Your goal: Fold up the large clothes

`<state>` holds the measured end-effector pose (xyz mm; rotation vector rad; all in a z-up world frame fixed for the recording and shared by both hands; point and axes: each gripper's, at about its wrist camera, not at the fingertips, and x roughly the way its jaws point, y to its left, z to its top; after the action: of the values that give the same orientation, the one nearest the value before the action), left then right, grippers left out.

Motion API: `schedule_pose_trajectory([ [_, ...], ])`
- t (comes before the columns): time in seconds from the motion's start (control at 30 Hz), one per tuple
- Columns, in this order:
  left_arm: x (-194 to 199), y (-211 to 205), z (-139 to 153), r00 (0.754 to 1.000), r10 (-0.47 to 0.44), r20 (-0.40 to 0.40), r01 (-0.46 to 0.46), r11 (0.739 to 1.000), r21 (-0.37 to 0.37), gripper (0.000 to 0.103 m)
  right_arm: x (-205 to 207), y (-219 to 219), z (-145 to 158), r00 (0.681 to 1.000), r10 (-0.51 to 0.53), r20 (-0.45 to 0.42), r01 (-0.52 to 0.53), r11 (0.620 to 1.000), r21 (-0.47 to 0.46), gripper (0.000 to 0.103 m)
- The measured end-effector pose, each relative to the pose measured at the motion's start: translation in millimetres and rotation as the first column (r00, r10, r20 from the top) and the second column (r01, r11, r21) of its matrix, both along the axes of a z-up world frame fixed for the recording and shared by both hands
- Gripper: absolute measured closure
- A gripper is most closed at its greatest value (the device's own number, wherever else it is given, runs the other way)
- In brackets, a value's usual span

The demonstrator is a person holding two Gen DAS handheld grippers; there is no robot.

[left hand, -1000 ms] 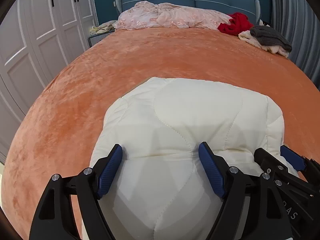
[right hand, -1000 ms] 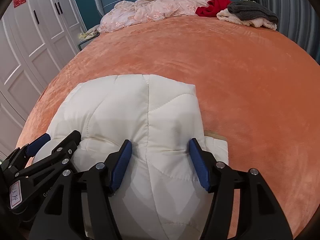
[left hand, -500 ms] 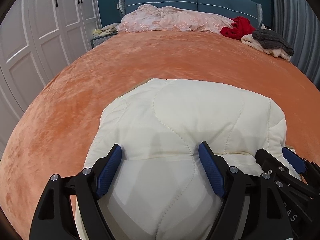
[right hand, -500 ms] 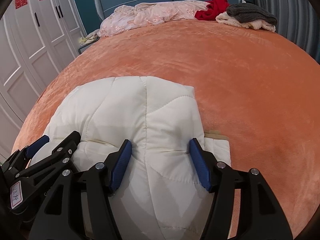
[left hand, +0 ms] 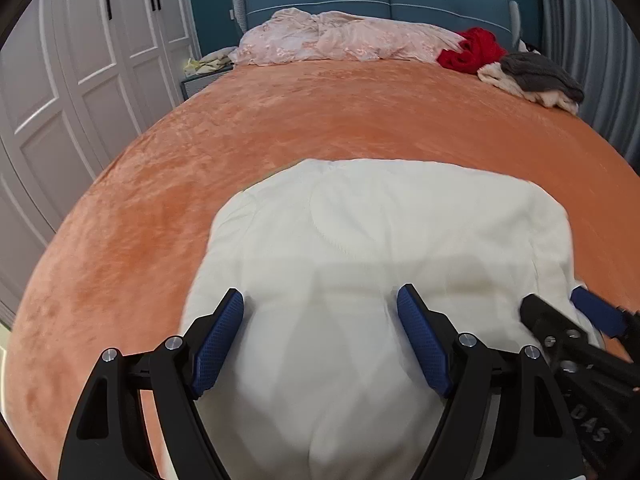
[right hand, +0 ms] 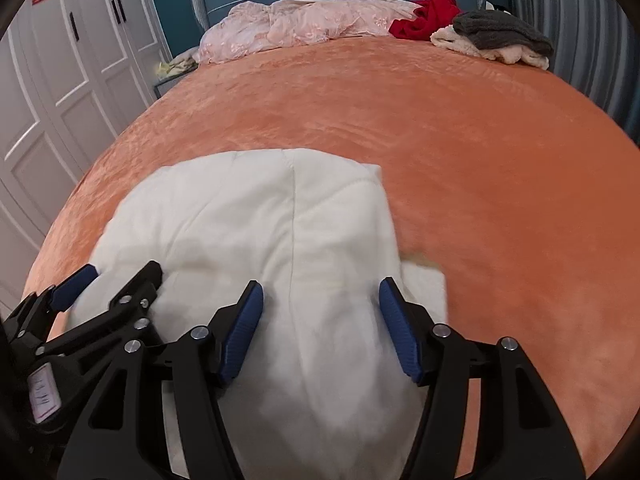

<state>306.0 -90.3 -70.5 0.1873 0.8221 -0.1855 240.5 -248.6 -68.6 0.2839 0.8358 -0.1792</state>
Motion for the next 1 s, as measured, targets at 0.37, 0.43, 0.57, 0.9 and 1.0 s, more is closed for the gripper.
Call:
schedule_pose_trajectory([
  [0.37,-82.0,31.8,26.1,0.992,0.009,-0.124,-0.012,1.000,-0.026,0.042,-77.9,19.6,11.1,0.987,0.090,-0.134,-0.081,0.994,0.076,0.102],
  [0.43,-90.7,31.9,23.4,0.992,0.007,-0.129,-0.009,1.000,-0.015,0.048,-76.7,23.7,6.1,0.983,0.099,-0.152,-0.090,0.994,0.065,0.103],
  [0.57,-97.9,29.4,18.0,0.991,0.009,-0.131,-0.009,1.000,0.005,0.051,-73.6,33.7,-3.3,0.980,0.098,-0.175,-0.097,0.995,0.018,0.103],
  [0.9,-102.2,22.6,2.7,0.994,0.017,-0.104,-0.012,0.999,0.053,0.050,-70.4,39.5,-13.0,0.977,0.090,-0.192,-0.099,0.995,-0.035,0.103],
  [1.0,-102.1,22.3,0.5,0.995,0.017,-0.099,-0.012,0.998,0.057,0.050,-69.2,40.6,-15.4,0.977,0.086,-0.193,-0.097,0.994,-0.047,0.103],
])
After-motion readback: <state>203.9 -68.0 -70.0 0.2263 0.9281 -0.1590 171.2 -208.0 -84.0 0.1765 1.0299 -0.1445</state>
